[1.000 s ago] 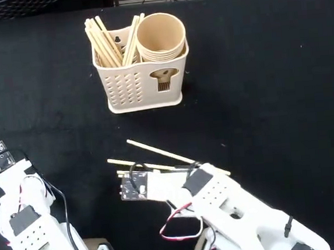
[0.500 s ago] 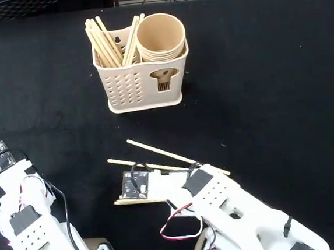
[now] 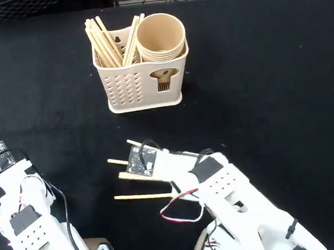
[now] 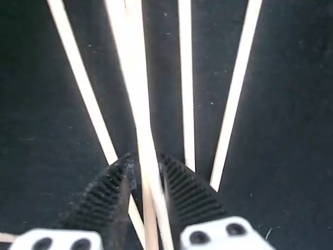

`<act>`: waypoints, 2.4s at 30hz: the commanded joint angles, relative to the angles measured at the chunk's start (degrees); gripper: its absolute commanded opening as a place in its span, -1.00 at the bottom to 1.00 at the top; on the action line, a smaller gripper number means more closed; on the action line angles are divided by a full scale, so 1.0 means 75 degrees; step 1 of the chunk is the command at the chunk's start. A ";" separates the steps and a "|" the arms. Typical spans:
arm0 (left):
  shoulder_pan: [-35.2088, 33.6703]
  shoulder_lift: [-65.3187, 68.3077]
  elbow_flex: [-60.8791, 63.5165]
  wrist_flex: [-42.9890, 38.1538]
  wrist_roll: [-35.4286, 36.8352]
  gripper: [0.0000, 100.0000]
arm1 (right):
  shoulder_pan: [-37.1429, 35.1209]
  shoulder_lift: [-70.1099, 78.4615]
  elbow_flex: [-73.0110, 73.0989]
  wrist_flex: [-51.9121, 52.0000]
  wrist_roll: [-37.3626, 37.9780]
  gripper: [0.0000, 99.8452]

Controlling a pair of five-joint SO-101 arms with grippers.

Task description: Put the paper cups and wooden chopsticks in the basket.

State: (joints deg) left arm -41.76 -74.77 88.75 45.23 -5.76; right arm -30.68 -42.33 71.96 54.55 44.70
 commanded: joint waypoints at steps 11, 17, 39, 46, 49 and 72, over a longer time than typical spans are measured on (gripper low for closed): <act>0.0064 -0.0082 -0.0100 -0.0152 0.0012 -0.76 | 0.0105 -0.0111 0.0229 -0.0012 0.0082 -0.92; 0.0064 -0.0082 -0.0100 -0.0141 0.0012 -0.76 | 0.0105 -0.0111 0.0287 -0.0012 0.0070 -0.87; 0.0076 -0.0082 -0.0100 -0.0141 0.0012 -0.76 | 0.0223 -0.0170 -0.4214 0.2848 -0.1289 -0.98; 0.0088 -0.0082 -0.0100 -0.0152 0.0012 -0.76 | -0.0117 -0.0158 -0.5644 0.2813 -0.2426 -0.98; 0.0088 -0.0082 -0.0100 -0.0152 0.0012 -0.76 | -0.0668 -0.0111 -0.6113 0.2801 -0.2837 -0.98; 0.0088 -0.0082 -0.0100 -0.0117 0.0012 -0.75 | -0.1067 -0.0158 -0.4530 -0.0281 -0.2907 -0.98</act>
State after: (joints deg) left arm -41.76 -74.77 88.75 45.23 -5.76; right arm -37.98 -42.33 37.93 49.19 22.73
